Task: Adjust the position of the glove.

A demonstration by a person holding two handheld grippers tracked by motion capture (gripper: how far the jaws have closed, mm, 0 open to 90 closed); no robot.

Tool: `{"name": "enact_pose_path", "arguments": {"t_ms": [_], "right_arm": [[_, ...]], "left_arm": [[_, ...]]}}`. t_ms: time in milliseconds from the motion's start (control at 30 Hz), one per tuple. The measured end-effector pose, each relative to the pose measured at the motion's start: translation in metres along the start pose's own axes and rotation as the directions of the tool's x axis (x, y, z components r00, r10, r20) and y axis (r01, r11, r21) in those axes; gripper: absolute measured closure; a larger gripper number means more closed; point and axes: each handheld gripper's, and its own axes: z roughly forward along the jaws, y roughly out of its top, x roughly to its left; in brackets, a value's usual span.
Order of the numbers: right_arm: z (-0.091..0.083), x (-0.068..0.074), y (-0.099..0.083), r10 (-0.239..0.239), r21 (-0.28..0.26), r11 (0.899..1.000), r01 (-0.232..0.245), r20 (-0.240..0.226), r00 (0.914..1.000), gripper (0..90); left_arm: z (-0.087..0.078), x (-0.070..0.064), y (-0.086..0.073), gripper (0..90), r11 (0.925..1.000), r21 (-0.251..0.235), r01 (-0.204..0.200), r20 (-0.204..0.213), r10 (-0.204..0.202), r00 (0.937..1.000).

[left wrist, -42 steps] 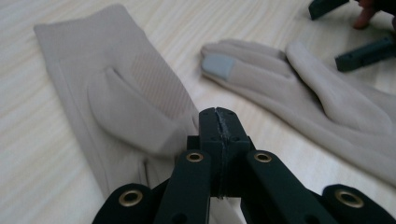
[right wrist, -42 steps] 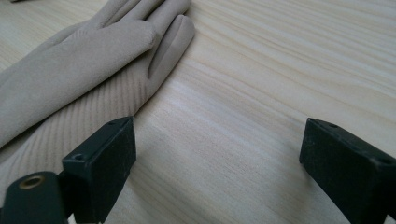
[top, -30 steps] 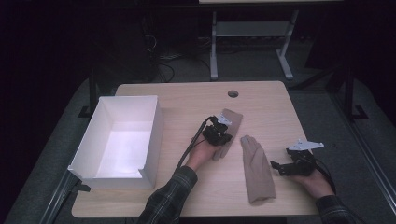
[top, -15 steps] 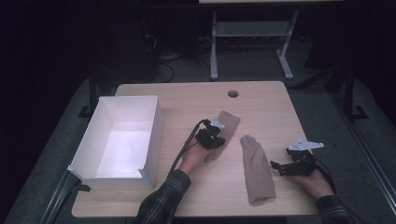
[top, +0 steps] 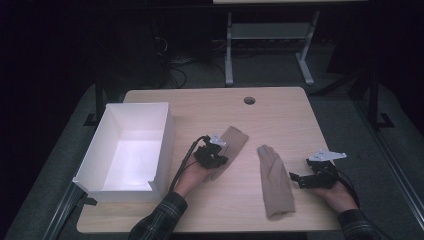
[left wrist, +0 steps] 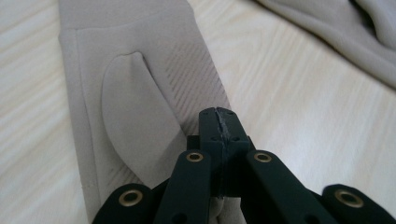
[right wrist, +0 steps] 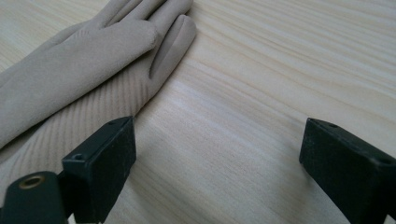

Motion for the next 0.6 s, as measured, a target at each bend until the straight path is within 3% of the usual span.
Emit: {"name": "enact_pose_path", "arguments": {"t_ms": [333,600], "right_arm": [[0.000,0.000,0.000,-0.004,-0.002,1.000,0.004,0.000,1.0000,10.3],[0.001,0.000,0.000,-0.002,-0.001,1.000,0.002,0.002,1.0000,10.3]], "left_arm": [[-0.020,-0.005,-0.019,89.7,0.9998,0.019,0.009,-0.003,-0.009,1.0000],[-0.018,-0.001,0.001,89.6,0.9997,-0.024,0.012,-0.008,-0.012,0.9999]]}}
